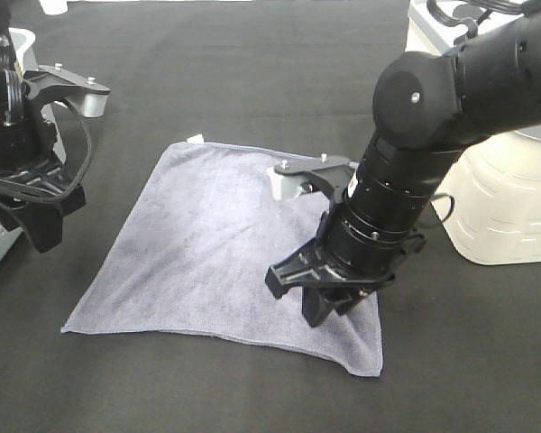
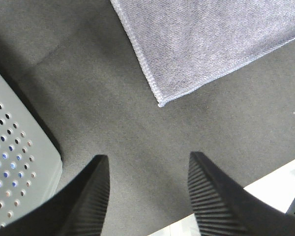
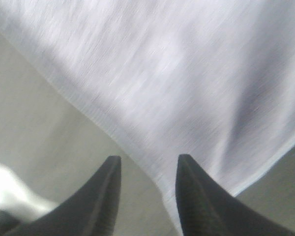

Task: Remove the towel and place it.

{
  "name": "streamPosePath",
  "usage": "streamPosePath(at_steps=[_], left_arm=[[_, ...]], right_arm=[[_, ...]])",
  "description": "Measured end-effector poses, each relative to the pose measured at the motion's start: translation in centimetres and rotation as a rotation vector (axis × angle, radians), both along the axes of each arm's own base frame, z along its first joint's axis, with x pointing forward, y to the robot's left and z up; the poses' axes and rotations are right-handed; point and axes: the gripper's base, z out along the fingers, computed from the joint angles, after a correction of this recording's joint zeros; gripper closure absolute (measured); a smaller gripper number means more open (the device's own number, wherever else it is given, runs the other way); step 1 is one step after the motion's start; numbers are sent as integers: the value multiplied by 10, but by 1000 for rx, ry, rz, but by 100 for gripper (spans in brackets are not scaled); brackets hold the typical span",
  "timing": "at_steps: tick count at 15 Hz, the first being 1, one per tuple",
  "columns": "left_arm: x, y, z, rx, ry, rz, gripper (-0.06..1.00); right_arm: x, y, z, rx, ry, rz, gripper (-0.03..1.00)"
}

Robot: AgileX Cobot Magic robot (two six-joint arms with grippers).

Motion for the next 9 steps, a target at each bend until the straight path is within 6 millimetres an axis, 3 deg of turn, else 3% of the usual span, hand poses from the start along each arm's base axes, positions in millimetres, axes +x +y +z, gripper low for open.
streamPosePath(at_steps=[5,9], left_arm=[[0,0,0,-5,2,3,47],[0,-1,0,-6,2,4,47]], right_arm=[[2,-1,-38,-87,79,8,59],[-4,-2,-46,-114,171,-7,59]])
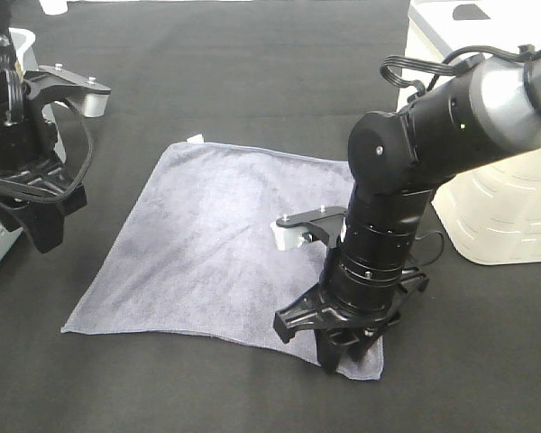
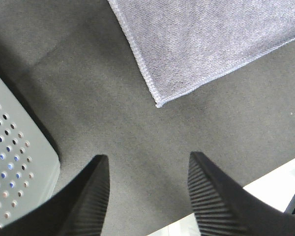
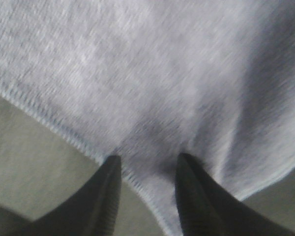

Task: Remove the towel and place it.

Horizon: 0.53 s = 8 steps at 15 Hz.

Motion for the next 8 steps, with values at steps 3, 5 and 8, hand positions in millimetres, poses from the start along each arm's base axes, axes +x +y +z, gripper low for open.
streamPosePath(at_steps=[3,5,8], left_arm=[[0,0,0,0,0,0,47],[0,0,0,0,0,0,47],[0,0,0,-2,0,4,47]], right_arm=[[-7,0,1,-7,81,-22,59],[-13,-1,3,-21,146,-26,59],[-17,-2,16,-13,167,-21,59]])
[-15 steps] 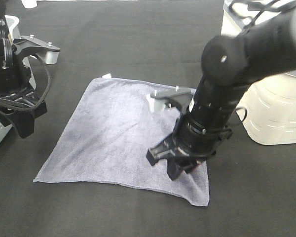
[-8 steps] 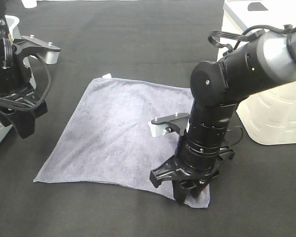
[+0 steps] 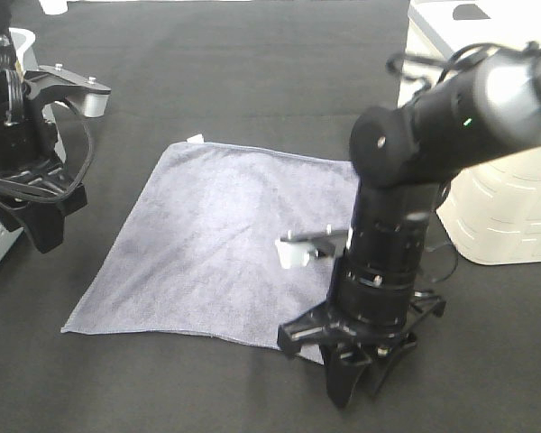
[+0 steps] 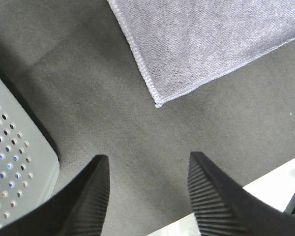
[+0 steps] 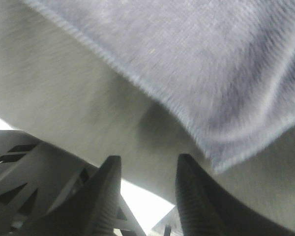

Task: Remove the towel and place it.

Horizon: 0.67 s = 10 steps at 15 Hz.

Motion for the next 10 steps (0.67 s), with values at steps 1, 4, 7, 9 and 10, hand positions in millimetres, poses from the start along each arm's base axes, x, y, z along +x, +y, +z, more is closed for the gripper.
streamPosePath(at_steps=[1,4,7,9,10], left_arm=[[0,0,0,-4,1,12,47],[0,-1,0,-8,0,59,47],[0,-1,0,-6,-11,218,41],[0,-1,0,-7,-14,258,30],[-2,-1,4,-20,-21,266,27]], right_arm=[[0,0,12,21,-27,-4,59],[-3,-2,44,65,-84,-18,58],[-6,-2,107,143,-173,-45,33],[-6,-2,132,175,-212,-40,28],[-6,-3,145,184,-234,-31,27]])
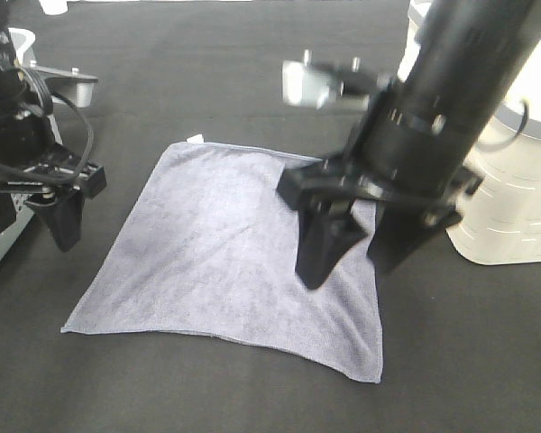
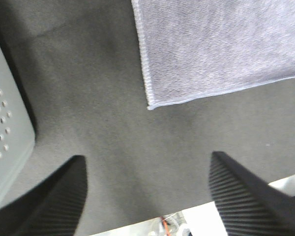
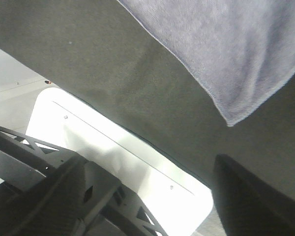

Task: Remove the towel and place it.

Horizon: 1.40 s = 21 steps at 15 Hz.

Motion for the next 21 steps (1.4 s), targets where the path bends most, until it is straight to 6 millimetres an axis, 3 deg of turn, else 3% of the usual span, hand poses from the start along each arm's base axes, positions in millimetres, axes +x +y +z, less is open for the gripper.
streamPosePath(at_steps=[5,8,10,12,14,17,19,21], left_arm=[[-22,7,58,-87,-163,18,25],[-35,17,86,-74,-268,60,25],[-39,26,103,-30,-351,72,25],[-39,45,113,-13,-391,125,25],[-32,94,115,31,-398,271,25],[-37,140,120,18,-406,440,25],[-42,147,124,-10,-415,466,25],[-58,146,125,-45,-417,467,25]], right_arm=[[16,-9,62,-61,-220,-71,27],[24,-18,87,-81,-340,-143,27],[36,-41,93,-77,-346,-235,27],[50,-80,99,-91,-361,-360,27],[53,-117,109,-100,-392,-462,27],[39,-137,119,-105,-429,-498,27],[30,-138,119,-99,-428,-497,27],[4,-143,111,-99,-408,-496,27]])
